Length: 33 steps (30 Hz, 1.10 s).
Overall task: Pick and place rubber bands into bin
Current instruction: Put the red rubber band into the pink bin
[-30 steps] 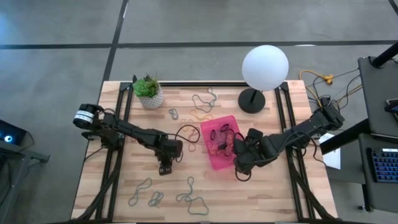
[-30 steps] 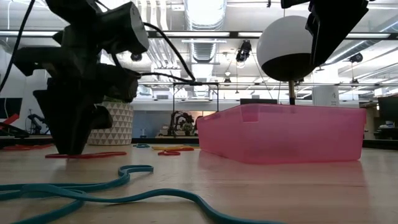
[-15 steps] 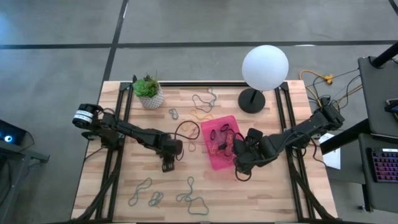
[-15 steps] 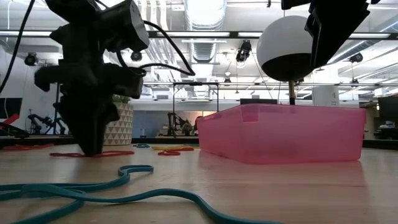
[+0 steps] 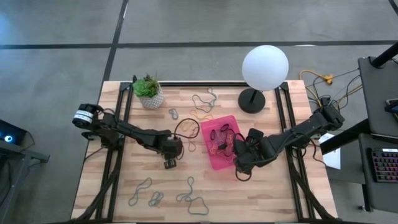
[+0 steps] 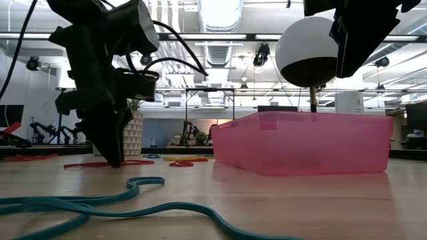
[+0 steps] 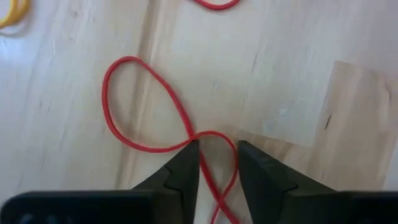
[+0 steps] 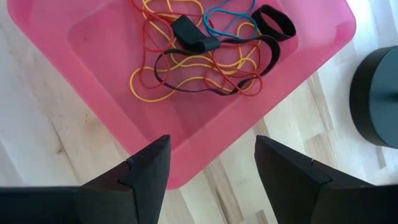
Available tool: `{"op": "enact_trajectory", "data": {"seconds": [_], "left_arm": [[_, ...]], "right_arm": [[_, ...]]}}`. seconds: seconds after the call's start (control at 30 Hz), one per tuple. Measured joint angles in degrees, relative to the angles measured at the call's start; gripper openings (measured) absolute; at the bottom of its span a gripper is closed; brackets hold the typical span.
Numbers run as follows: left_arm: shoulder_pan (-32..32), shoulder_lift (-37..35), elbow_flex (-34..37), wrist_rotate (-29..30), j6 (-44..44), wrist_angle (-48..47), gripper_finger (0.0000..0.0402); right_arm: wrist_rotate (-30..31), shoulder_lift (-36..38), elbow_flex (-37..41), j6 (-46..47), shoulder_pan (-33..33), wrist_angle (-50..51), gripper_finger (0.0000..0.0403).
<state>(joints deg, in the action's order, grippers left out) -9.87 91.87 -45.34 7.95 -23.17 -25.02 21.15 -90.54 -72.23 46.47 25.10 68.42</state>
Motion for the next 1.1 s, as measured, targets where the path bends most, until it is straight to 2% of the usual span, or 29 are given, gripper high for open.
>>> {"op": "enact_trajectory", "data": {"seconds": [0.17,0.3,0.47,0.6,0.8,0.97,1.1], "left_arm": [[0.0,0.7,0.2,-3.3,2.2,1.9,0.0010],[0.2,0.1,-0.7,-8.0,1.2,4.4,0.0001],[0.4,-3.7,-3.2,-17.9,1.3,17.6,0.0000],[1.6,-5.8,-6.6,-17.9,1.6,21.6,0.0000],[4.8,-7.7,-14.9,-17.9,7.4,23.2,0.0000],[8.2,-5.3,-22.2,-17.9,10.7,23.1,0.0000],[10.0,-0.7,-28.3,-18.8,13.3,22.8,0.0000]], "right_arm": [[-0.1,0.0,0.6,0.5,0.0,0.0,0.0219],[-0.2,0.0,0.8,0.7,0.0,-0.2,0.0219],[-0.2,0.0,1.2,1.1,0.0,-1.1,0.0219],[-0.2,0.0,1.6,1.1,0.0,-1.8,0.0219],[-1.0,0.4,1.8,1.5,1.5,-1.3,0.0219],[-1.1,2.1,1.6,5.3,5.0,-0.9,0.0219],[-1.1,3.1,1.9,10.6,7.5,1.0,0.0219]]}}
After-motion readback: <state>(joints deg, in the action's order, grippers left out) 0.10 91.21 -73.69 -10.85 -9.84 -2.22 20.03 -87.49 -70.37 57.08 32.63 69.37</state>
